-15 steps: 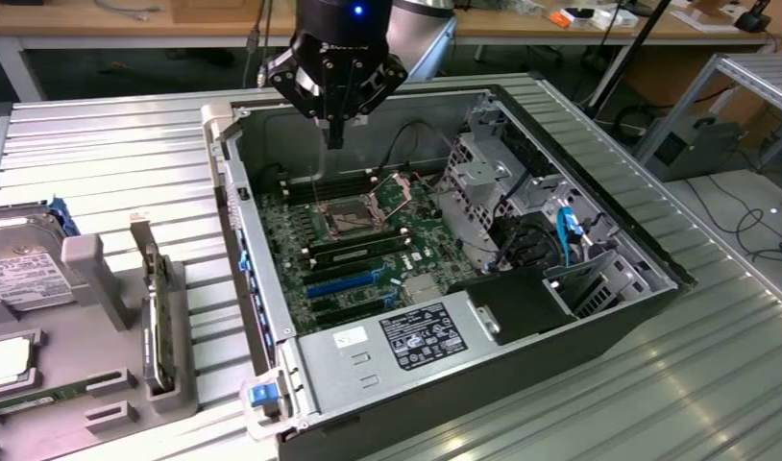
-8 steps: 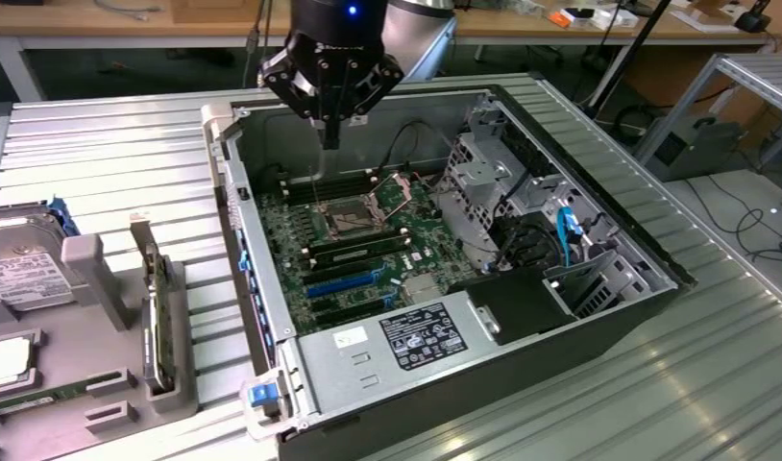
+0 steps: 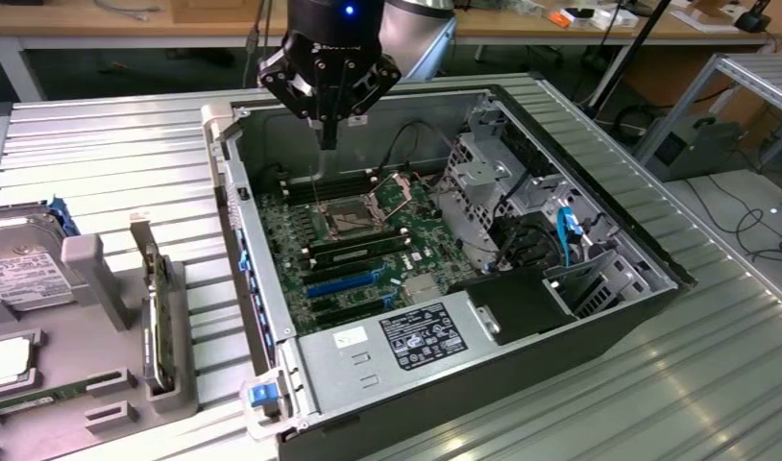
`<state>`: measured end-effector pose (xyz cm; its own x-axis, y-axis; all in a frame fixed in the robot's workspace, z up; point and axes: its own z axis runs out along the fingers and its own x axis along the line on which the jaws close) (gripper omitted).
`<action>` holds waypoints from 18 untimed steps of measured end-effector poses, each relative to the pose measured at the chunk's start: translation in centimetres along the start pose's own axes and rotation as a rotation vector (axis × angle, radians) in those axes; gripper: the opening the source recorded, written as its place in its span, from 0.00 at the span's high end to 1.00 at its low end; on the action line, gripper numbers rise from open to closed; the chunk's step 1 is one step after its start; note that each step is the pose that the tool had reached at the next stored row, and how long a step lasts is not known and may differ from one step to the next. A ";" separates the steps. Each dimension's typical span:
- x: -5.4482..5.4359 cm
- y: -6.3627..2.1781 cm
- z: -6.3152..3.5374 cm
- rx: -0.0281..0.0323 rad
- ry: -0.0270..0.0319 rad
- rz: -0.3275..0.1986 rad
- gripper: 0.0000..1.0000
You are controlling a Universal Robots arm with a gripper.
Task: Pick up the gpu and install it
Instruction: 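Reach for the gpu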
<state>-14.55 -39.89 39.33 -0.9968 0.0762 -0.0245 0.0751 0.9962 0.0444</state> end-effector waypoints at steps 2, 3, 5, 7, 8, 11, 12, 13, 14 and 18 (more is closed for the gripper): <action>0.1 -0.01 0.00 0.0001 0.0000 0.000 0.89; 0.1 -0.01 0.00 0.0000 0.0000 0.000 0.89; 0.1 -0.01 -0.01 0.0001 0.0000 0.000 0.89; 0.2 -0.02 -0.01 0.0000 0.0000 0.000 0.89; 0.2 -0.02 -0.01 0.0000 0.0000 0.000 0.89; 0.3 -0.02 -0.01 0.0000 0.0000 0.000 0.89; 0.3 -0.02 -0.01 0.0000 0.0000 0.000 0.89; 0.3 -0.03 -0.01 0.0001 0.0000 0.000 0.89; 0.4 -0.03 -0.01 0.0001 0.0001 0.000 0.89; 0.4 -0.04 -0.01 0.0000 0.0000 0.000 0.89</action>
<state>-15.00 -39.89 39.33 -0.9968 0.0762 -0.0245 0.0751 0.9962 0.0444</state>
